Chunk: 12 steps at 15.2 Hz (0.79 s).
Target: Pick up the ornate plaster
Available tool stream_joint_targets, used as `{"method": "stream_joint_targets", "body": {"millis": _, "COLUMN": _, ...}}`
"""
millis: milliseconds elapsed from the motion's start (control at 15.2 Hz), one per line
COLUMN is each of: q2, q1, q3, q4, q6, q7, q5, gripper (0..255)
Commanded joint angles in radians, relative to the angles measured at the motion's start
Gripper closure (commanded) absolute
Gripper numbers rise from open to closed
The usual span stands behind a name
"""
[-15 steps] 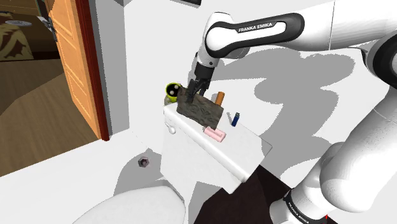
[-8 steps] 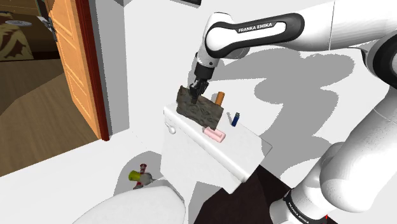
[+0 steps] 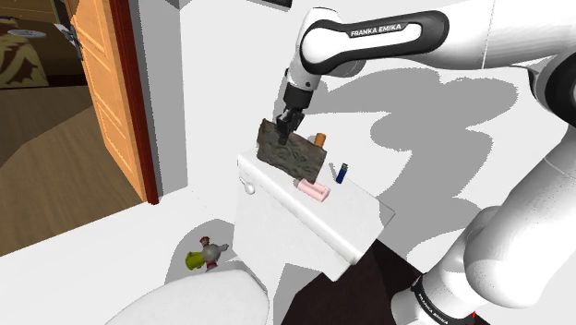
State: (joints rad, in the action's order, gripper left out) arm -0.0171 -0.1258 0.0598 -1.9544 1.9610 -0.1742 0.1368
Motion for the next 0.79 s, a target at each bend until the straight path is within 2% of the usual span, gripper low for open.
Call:
{"method": "stream_joint_targets", "body": {"millis": 0, "q2": 0.007, "q1": 0.001, "q3": -0.001, "q4": 0.019, "q6": -0.026, "q7": 0.002, "q5": -0.001, "gripper": 255}}
{"method": "stream_joint_targets", "body": {"millis": 594, "q2": 0.022, "q1": 0.002, "q3": -0.002, "q4": 0.122, "q6": -0.144, "q7": 0.016, "q5": -0.005, "gripper": 255}}
{"method": "stream_joint_targets", "body": {"millis": 726, "q2": 0.022, "q1": 0.002, "q3": -0.002, "q4": 0.124, "q6": -0.146, "q7": 0.016, "q5": -0.005, "gripper": 255}}
